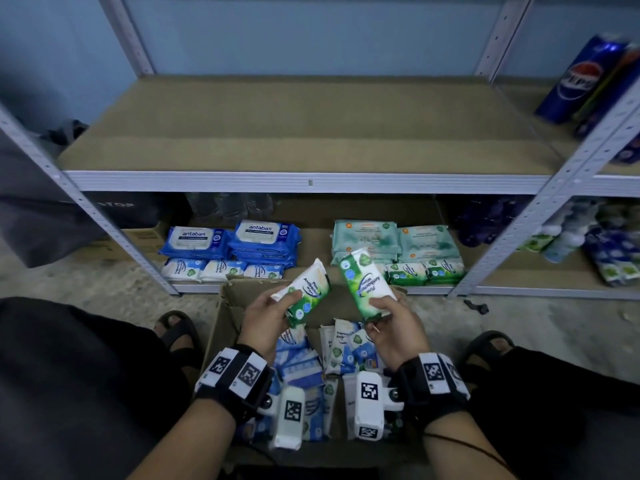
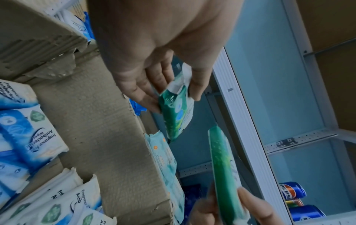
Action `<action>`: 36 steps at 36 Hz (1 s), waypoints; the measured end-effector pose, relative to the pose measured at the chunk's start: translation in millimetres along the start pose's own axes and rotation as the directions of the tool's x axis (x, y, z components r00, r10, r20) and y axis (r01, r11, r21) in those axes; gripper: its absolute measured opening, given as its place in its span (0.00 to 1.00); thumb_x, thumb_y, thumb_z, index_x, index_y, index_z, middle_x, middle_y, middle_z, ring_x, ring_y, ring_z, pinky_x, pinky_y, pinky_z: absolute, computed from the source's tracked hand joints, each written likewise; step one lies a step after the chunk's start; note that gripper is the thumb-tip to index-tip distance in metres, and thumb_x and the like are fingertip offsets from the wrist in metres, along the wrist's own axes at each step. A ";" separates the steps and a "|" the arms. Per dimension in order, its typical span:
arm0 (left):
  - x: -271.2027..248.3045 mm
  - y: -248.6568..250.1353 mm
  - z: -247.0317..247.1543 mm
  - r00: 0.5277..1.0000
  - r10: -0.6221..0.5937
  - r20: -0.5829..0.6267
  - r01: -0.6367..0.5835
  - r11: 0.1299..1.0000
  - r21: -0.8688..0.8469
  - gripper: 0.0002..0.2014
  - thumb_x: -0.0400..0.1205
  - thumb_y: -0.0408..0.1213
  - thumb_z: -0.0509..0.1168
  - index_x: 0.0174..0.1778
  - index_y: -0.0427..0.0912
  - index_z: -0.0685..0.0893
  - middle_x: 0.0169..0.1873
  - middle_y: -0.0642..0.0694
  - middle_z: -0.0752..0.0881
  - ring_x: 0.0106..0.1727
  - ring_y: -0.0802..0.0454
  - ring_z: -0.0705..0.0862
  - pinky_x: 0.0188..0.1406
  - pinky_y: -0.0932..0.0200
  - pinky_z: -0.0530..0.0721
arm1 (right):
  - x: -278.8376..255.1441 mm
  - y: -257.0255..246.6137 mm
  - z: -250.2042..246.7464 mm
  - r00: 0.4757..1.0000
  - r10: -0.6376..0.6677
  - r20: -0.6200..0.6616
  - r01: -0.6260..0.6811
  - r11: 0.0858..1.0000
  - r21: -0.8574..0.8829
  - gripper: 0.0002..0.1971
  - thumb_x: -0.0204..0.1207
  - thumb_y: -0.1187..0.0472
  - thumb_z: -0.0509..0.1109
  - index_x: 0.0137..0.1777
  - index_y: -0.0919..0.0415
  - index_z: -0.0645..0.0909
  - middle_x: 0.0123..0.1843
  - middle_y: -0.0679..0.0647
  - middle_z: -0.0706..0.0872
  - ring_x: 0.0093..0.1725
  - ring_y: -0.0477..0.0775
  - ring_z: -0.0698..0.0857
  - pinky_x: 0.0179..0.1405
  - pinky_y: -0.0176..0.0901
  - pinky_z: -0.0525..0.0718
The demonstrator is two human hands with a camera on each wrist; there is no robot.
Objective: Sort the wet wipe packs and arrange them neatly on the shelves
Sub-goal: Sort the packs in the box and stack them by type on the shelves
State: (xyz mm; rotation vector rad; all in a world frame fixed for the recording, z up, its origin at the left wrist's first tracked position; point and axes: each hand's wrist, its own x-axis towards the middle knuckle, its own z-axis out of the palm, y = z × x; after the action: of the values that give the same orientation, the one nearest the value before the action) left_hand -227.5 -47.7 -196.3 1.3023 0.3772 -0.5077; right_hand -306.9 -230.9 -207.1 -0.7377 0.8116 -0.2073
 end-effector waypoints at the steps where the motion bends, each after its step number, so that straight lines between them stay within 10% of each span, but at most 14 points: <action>1: 0.4 -0.6 -0.7 1.000 0.003 -0.008 -0.004 1.000 -0.009 0.13 0.77 0.30 0.74 0.56 0.36 0.85 0.50 0.35 0.91 0.40 0.48 0.91 0.39 0.58 0.89 | 0.6 -1.5 -2.3 1.000 -0.001 0.012 0.001 1.000 -0.002 0.15 0.73 0.73 0.67 0.58 0.61 0.80 0.49 0.62 0.87 0.34 0.52 0.82 0.24 0.38 0.74; 16: -4.3 -7.3 1.2 0.991 0.067 0.119 -0.092 0.970 0.223 0.14 0.83 0.47 0.69 0.56 0.41 0.89 0.50 0.46 0.92 0.56 0.47 0.90 0.67 0.40 0.82 | -0.8 17.2 1.2 0.993 -0.009 0.119 0.028 0.987 -0.160 0.06 0.79 0.69 0.71 0.53 0.63 0.81 0.42 0.56 0.90 0.37 0.51 0.86 0.38 0.44 0.83; 24: 0.6 -8.5 -4.0 0.991 -0.013 0.133 -0.021 0.968 0.249 0.18 0.84 0.53 0.65 0.58 0.44 0.88 0.54 0.47 0.91 0.58 0.47 0.89 0.70 0.41 0.79 | 7.4 27.2 -8.5 0.988 -0.106 0.115 0.150 0.847 -0.509 0.11 0.74 0.55 0.79 0.48 0.60 0.85 0.42 0.51 0.86 0.45 0.51 0.86 0.44 0.45 0.87; 30: -0.7 -11.1 -2.4 0.986 -0.111 0.127 0.095 0.988 0.124 0.20 0.88 0.51 0.58 0.59 0.40 0.87 0.53 0.40 0.91 0.53 0.45 0.90 0.53 0.50 0.85 | 10.4 32.9 -6.5 0.985 -0.022 0.172 0.112 0.838 -0.533 0.17 0.67 0.53 0.83 0.42 0.61 0.79 0.40 0.52 0.88 0.49 0.58 0.88 0.56 0.53 0.88; 36: 0.0 -14.2 -2.9 0.957 -0.192 0.219 0.155 0.972 0.175 0.20 0.84 0.57 0.60 0.57 0.45 0.88 0.51 0.40 0.92 0.54 0.44 0.89 0.62 0.45 0.81 | 17.0 40.0 -8.1 0.986 0.005 0.167 0.100 0.783 -0.614 0.27 0.48 0.36 0.87 0.35 0.53 0.80 0.39 0.55 0.87 0.52 0.68 0.88 0.58 0.68 0.85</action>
State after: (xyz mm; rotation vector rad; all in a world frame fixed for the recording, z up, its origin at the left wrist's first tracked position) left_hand -235.3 -47.5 -208.4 1.3478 0.2592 -0.8461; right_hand -305.2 -213.1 -247.5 -1.3870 0.7052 0.0892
